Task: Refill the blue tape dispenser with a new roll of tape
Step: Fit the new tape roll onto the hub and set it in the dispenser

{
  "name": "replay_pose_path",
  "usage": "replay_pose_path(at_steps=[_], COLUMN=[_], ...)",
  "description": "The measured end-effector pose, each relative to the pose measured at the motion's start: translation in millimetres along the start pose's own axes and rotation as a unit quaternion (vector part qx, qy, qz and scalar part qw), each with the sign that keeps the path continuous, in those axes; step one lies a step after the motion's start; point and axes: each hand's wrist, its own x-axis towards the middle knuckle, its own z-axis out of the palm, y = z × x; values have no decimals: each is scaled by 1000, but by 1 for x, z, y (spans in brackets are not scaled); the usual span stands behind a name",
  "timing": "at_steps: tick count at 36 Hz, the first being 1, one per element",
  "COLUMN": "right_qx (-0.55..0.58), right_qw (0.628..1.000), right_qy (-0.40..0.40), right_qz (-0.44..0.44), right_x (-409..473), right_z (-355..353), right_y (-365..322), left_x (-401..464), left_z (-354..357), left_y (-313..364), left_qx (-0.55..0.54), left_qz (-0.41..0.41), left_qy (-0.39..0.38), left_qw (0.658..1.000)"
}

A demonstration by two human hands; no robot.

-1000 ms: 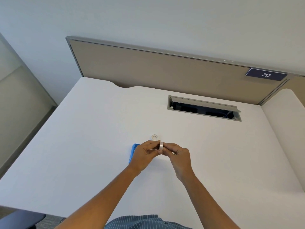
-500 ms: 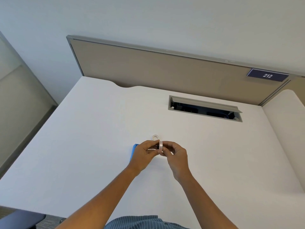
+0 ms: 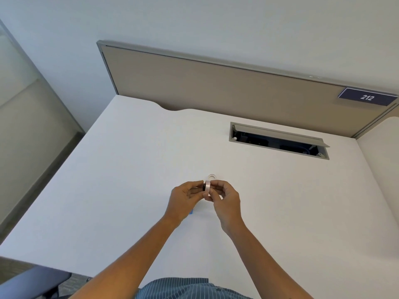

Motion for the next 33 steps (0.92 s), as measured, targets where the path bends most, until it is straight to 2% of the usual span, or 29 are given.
replay_pose_path(at_steps=[8, 21, 33], right_qx=[6, -65, -117], right_qw=[1000, 997, 991], right_qy=[4, -17, -22], right_qz=[15, 30, 52], right_x=[-4, -3, 2], right_z=[26, 37, 48], right_y=[8, 15, 24], left_x=[0, 7, 11], left_z=[-24, -42, -53], left_y=[-12, -30, -42], left_qx=[59, 131, 197], left_qz=[11, 8, 17], left_qy=[30, 11, 23], left_qw=[998, 991, 980])
